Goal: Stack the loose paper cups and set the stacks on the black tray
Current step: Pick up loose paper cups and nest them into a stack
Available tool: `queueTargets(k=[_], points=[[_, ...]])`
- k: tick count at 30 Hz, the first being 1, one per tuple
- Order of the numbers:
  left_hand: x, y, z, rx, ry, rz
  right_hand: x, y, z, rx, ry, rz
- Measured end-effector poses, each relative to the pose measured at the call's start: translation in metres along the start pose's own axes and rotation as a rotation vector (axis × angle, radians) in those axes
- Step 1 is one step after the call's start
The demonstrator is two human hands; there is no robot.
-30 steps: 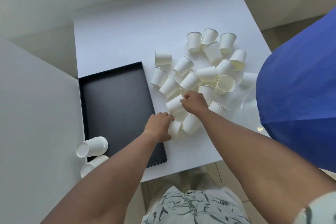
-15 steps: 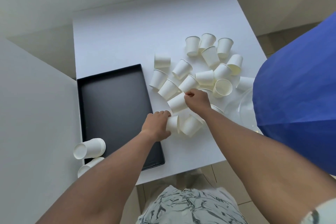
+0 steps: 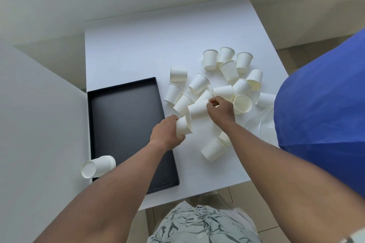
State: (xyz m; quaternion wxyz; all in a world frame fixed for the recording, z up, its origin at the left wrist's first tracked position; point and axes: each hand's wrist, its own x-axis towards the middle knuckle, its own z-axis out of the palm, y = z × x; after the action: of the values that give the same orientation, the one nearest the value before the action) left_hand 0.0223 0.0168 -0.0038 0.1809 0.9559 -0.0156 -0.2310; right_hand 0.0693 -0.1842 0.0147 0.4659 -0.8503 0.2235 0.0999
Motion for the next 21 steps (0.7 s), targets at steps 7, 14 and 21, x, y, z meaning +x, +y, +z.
queueTargets(k=[7, 14, 21], points=[[0.004, -0.002, -0.008, -0.064, 0.044, -0.039, -0.004, -0.006, 0.007, -0.041, -0.08, -0.035], [0.01, 0.002, -0.01, -0.088, 0.048, -0.021, -0.008, -0.008, 0.016, -0.028, -0.273, -0.064], [0.012, 0.006, -0.007, -0.073, -0.011, -0.009, -0.011, -0.015, 0.017, 0.059, -0.45, -0.003]])
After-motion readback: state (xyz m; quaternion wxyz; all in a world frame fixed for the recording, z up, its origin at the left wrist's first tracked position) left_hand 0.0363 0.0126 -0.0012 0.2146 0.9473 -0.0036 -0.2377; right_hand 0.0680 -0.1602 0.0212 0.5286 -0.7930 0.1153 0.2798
